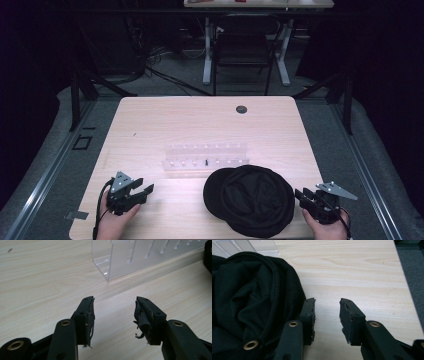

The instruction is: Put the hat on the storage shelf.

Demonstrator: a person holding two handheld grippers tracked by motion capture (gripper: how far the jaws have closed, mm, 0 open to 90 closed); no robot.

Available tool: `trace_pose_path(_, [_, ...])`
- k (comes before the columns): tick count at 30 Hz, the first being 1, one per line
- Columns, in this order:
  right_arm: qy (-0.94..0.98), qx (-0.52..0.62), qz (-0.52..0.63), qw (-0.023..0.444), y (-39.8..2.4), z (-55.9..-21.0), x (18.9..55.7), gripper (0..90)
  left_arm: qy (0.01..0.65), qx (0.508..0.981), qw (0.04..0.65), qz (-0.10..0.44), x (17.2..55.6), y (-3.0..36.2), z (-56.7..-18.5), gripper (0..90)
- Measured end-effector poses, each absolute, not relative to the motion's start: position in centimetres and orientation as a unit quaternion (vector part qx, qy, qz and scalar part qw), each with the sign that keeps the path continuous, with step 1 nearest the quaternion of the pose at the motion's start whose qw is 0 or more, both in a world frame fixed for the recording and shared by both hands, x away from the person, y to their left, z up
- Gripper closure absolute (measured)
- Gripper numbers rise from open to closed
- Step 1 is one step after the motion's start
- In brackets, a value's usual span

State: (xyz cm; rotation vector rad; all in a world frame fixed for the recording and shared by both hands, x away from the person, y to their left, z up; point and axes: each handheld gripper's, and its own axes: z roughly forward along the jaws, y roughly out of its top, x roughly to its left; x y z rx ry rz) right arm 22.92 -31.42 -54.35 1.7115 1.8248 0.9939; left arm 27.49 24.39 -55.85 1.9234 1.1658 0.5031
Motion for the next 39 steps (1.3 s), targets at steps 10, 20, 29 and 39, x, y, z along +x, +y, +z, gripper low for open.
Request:
trace_pose_path(10, [0.656, 0.62, 0.378, 0.206, -31.9, -53.4, 22.7, 66.8, 0.458, 0.764, 0.41, 0.196, 27.3, 24.0, -55.7, 49.8])
trace_pose_path(20, [0.69, 0.608, 0.356, 0.164, -32.2, -52.3, 23.1, 60.5, 0.449, 0.768, 0.413, 0.195, 27.4, 23.5, -55.7, 49.2])
trace_pose_path(29, [0.681, 0.619, 0.359, 0.155, -32.1, -50.9, 23.6, 59.5, 0.449, 0.766, 0.413, 0.201, 27.1, 23.7, -55.5, 48.5])
trace_pose_path(39, [0.699, 0.628, 0.323, 0.115, -32.1, -49.4, 24.7, 67.7, 0.455, 0.758, 0.422, 0.202, 27.1, 23.8, -55.4, 47.9])
